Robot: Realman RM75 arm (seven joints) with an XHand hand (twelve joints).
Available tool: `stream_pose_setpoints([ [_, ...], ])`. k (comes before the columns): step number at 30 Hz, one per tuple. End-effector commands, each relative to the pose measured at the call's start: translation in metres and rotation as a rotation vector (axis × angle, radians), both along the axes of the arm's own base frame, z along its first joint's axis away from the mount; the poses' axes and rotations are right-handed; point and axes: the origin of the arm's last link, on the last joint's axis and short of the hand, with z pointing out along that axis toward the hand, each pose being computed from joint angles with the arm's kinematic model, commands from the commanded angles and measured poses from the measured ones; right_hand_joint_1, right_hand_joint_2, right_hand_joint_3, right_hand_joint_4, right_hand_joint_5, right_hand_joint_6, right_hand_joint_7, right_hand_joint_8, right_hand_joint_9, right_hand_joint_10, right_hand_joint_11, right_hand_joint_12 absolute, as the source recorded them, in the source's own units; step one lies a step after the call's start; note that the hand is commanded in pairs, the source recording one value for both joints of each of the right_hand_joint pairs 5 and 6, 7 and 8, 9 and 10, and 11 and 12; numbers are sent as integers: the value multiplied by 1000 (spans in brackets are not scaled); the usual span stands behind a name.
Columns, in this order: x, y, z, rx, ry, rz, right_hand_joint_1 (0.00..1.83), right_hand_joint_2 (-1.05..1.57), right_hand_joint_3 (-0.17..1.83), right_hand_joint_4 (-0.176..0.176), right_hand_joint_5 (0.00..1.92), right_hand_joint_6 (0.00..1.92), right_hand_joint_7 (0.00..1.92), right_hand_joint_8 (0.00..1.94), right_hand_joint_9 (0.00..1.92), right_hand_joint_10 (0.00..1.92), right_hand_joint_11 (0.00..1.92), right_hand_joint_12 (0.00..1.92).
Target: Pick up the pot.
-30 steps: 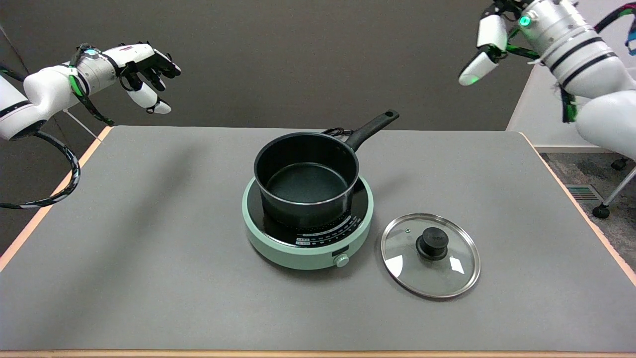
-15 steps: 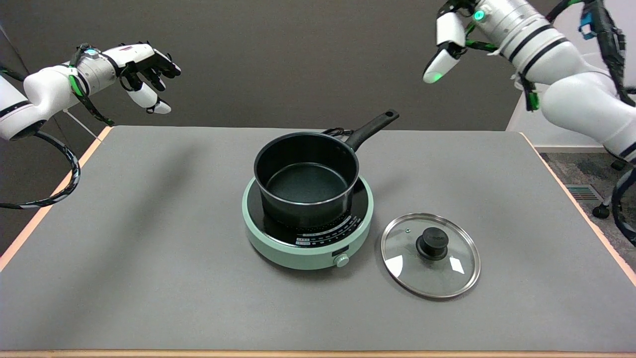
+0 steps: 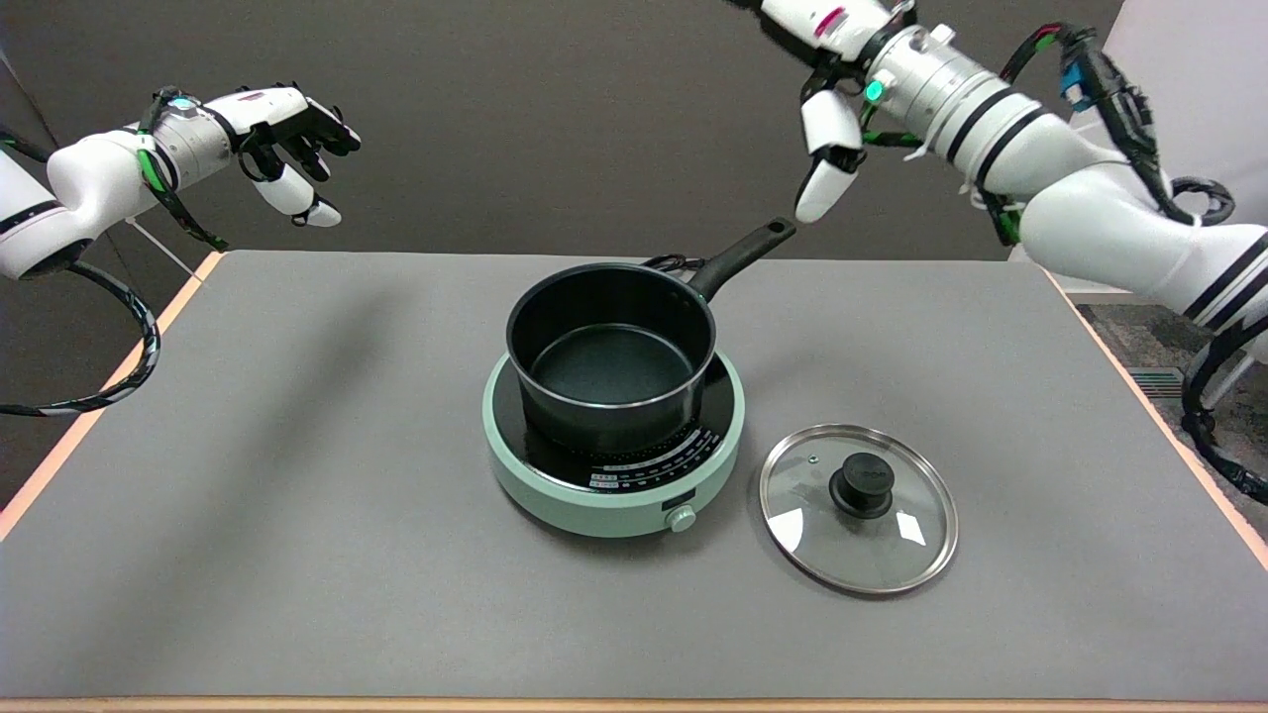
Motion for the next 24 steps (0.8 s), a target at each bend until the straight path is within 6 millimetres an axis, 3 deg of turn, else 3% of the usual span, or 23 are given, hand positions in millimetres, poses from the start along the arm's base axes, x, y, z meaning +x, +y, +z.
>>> stream_pose_setpoints([
  [1,-44,-10,-31,65,89,-127,1309,-1047,999,64,27,27,27,27,27,27,27,27],
  [20,-88,-23,-7,-35,52,-155,1321,-1047,965,76,39,39,39,39,39,39,39,39],
  [22,-94,-24,-6,-44,63,-157,1329,-1047,946,87,41,41,41,41,41,41,41,41],
  [24,-99,-25,-4,-53,103,-149,1300,-1044,948,164,60,60,60,60,60,60,60,60],
])
